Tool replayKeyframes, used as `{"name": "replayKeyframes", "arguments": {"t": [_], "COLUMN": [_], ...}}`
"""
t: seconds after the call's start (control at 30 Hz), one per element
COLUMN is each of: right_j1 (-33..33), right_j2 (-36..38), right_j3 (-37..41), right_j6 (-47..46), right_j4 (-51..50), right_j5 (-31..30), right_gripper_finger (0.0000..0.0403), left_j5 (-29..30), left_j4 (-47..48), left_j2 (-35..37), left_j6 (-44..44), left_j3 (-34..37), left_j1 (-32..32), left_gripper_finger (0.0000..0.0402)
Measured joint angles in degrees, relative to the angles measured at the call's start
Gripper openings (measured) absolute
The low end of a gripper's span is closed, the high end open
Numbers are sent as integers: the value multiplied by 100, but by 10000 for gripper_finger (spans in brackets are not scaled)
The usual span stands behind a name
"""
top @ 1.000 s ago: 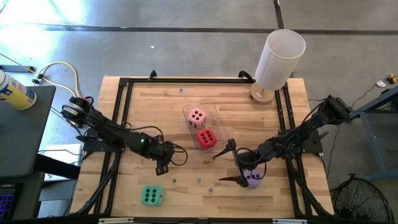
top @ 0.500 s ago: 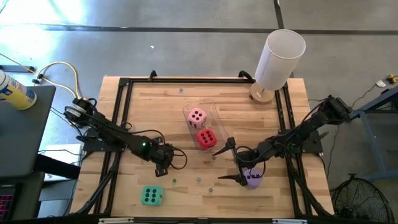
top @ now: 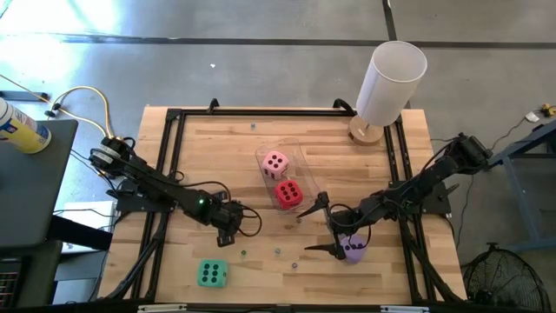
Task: Pick & Place Dice
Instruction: Put the small green dice into the transparent bin
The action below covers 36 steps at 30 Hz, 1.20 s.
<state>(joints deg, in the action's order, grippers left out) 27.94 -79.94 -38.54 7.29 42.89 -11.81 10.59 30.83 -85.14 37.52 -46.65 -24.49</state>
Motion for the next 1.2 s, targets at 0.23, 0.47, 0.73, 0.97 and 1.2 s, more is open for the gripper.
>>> {"name": "replayKeyframes", "arguments": {"t": [0.23,0.47,0.73,0.97,1.2], "right_j1": [0,0,0,0,1], "right_j2": [0,0,0,0,0], "right_j3": [0,0,0,0,1], "right_j6": [-17,-20,-17,-17,-17], "right_j4": [0,0,0,-1,-2], "right_j5": [0,0,0,0,0], "right_gripper_finger": [400,400,400,400,400], "left_j5": [-2,-2,-2,7,13], "left_j4": [4,4,3,3,2], "left_j2": [0,0,0,0,0], "left_j6": [67,-973,-1803,-2122,-2135], "left_j3": [0,0,0,0,0], "left_j1": [0,0,0,0,0], "left_gripper_finger": [183,183,183,183,183]}}
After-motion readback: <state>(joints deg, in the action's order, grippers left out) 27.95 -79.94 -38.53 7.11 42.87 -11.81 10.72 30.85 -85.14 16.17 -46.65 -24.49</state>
